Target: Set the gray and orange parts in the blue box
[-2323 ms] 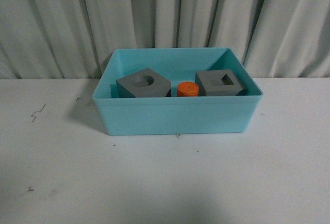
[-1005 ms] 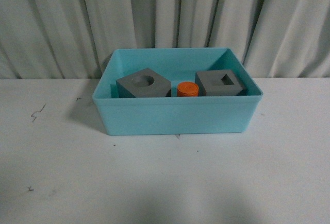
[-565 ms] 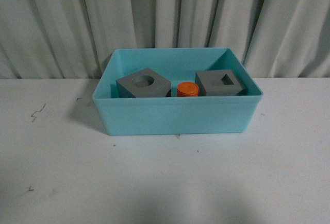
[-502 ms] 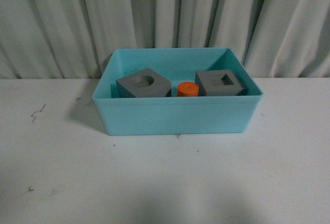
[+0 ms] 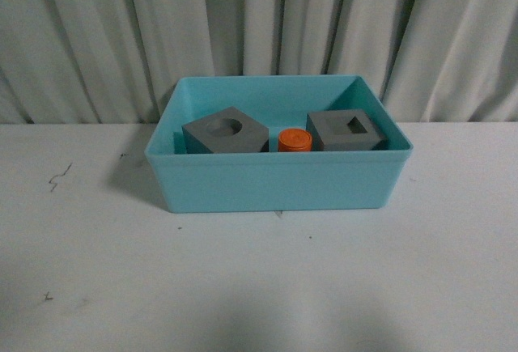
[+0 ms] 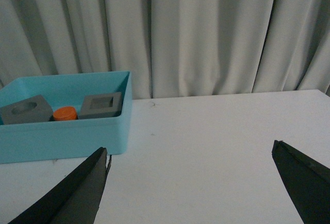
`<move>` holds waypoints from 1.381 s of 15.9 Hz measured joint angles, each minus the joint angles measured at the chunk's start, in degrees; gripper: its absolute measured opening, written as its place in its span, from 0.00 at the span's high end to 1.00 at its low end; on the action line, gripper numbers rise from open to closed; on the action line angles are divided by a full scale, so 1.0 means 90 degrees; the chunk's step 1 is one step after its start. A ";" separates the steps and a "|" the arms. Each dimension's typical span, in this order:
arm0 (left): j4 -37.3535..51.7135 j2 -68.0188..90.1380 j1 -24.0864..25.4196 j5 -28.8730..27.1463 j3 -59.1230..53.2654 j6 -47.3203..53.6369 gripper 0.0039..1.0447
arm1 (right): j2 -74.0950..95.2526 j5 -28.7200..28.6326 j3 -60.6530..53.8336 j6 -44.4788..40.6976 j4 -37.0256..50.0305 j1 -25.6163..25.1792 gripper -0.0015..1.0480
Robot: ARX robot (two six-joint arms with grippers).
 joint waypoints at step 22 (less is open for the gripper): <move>0.0000 0.0000 0.0000 0.0000 0.0000 0.0000 0.06 | -0.0002 0.0002 0.0000 0.0000 0.0000 0.0000 0.06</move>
